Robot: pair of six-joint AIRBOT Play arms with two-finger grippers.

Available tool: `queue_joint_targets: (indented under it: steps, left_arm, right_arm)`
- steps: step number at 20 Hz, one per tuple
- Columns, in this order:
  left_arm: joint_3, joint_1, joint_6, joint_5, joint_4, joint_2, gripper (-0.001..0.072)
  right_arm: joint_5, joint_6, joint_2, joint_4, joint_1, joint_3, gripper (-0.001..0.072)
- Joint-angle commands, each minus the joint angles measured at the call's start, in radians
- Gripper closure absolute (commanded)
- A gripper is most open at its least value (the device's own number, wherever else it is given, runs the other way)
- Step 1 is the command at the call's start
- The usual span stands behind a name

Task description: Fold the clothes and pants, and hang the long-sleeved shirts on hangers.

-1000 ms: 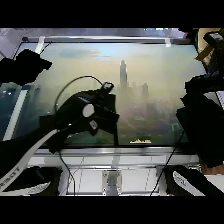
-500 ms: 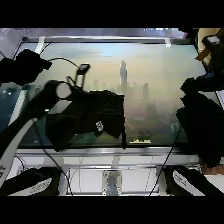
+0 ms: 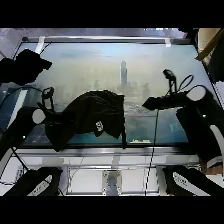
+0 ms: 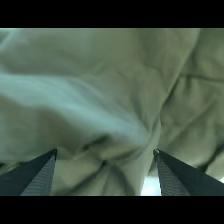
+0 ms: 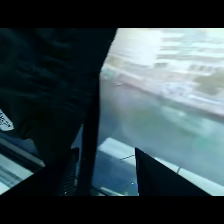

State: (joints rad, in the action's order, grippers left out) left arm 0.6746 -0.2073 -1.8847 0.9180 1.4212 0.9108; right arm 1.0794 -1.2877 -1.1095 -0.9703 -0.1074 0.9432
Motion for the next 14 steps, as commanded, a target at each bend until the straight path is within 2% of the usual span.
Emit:
queue_joint_targets:
  steps: [1,4,5,6,7,10,13,14]
  left_arm:
    - [-0.061,0.012,-0.050,-0.217,-0.066,0.061,0.0007]
    - [-0.061,0.012,-0.049,-0.272,-0.121,0.129,0.0015]
    - [-0.061,0.012,-0.049,-0.278,-0.136,0.141,0.0144]
    - [-0.061,0.012,-0.049,-0.291,-0.141,0.146,0.0505]
    - [-0.061,0.012,-0.045,-0.316,-0.140,0.143,0.0676]
    - [-0.027,0.009,-0.044,-0.385,-0.140,0.133,0.0695]
    - [0.059,-0.005,0.057,-0.353,-0.143,0.131,0.0692]
    - [0.092,-0.002,0.075,-0.330,-0.140,0.123,0.0550]
  right_arm:
    - [-0.123,0.000,-0.094,0.061,-0.105,-0.040,0.0299]
    - [-0.175,-0.001,-0.151,0.061,-0.117,-0.039,0.0299]
    - [-0.182,-0.001,-0.158,0.060,-0.117,-0.039,0.0299]
    - [-0.186,-0.001,-0.159,0.057,-0.117,-0.037,0.0300]
    - [-0.194,-0.001,-0.158,0.057,-0.117,-0.032,0.0301]
    - [-0.254,-0.001,-0.158,0.051,-0.117,-0.018,0.0301]
    - [-0.383,-0.014,-0.159,0.057,-0.116,-0.017,0.0301]
    - [-0.389,-0.018,-0.160,0.056,-0.114,-0.010,0.0301]
